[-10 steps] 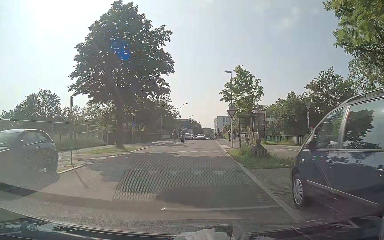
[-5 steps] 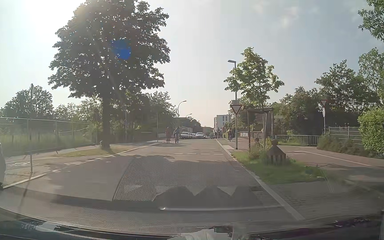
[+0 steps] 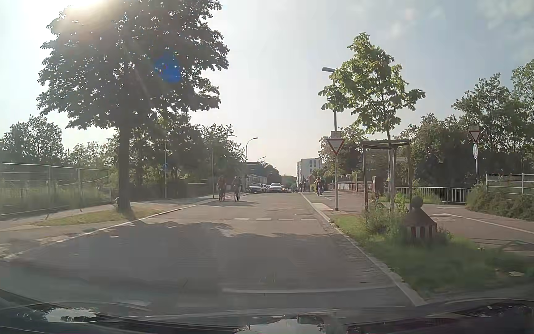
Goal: Follow the waypoints while adhering to traffic rules and regulations
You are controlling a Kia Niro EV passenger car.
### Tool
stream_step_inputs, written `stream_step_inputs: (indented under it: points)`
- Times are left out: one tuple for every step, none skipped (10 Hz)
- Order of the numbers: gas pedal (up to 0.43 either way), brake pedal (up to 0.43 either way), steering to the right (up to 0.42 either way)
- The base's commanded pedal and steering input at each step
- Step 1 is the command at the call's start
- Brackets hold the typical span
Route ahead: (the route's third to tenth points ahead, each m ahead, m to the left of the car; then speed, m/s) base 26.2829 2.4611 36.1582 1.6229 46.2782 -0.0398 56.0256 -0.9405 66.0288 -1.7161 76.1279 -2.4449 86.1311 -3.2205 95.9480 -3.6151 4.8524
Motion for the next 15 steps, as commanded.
stream_step_inputs:
  points:
    - [0.000,0.189,0.003]
    - [0.000,0.183,0.003]
    - [0.000,0.171,0.003]
    - [0.000,0.146,0.004]
    - [0.000,0.110,0.005]
    - [0.000,0.067,0.006]
    - [0.000,0.018,0.006]
    - [0.000,0.006,0.006]
    - [0.000,0.000,0.006]
    - [0.000,0.000,0.006]
    - [0.000,0.000,0.006]
    - [0.000,0.000,0.006]
    - [0.000,0.000,0.006]
    - [0.000,0.000,0.008]
    - [0.000,0.000,0.011]
